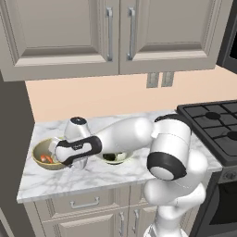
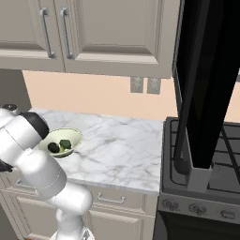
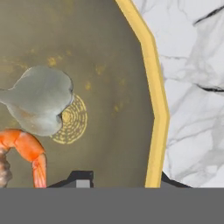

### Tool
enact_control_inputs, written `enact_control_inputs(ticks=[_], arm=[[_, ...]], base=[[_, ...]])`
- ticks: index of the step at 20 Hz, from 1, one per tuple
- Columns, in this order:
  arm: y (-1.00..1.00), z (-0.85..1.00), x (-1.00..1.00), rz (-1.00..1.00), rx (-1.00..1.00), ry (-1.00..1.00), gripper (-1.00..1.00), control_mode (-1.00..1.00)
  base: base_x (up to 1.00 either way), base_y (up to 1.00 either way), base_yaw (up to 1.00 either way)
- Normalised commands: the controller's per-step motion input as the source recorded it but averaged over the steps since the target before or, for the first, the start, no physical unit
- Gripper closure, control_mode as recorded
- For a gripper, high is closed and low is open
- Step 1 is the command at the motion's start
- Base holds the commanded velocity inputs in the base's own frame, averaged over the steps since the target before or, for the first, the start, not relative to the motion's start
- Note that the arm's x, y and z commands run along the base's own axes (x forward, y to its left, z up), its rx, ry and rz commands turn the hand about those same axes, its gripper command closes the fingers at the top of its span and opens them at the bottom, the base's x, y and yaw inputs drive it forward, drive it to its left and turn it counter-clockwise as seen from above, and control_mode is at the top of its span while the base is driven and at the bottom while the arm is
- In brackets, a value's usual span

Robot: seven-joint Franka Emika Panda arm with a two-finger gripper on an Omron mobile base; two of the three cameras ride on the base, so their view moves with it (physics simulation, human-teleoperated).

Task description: Place the bowl containing the garlic and shrimp in the microwave. Close the microwave door and press the start button to microwave the meal.

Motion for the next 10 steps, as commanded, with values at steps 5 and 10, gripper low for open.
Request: enact_control_inputs(ticks=[5,10], arm=[[-0.23,0.06,-0.02,0.0,0.03,-0.03,1.0,-1.0],[-0.4,0.55,-0.18,0.0,0.08,-0.11,1.0,-1.0]], base=[[0.0,0.0,0.0],[0.0,0.0,0.0]])
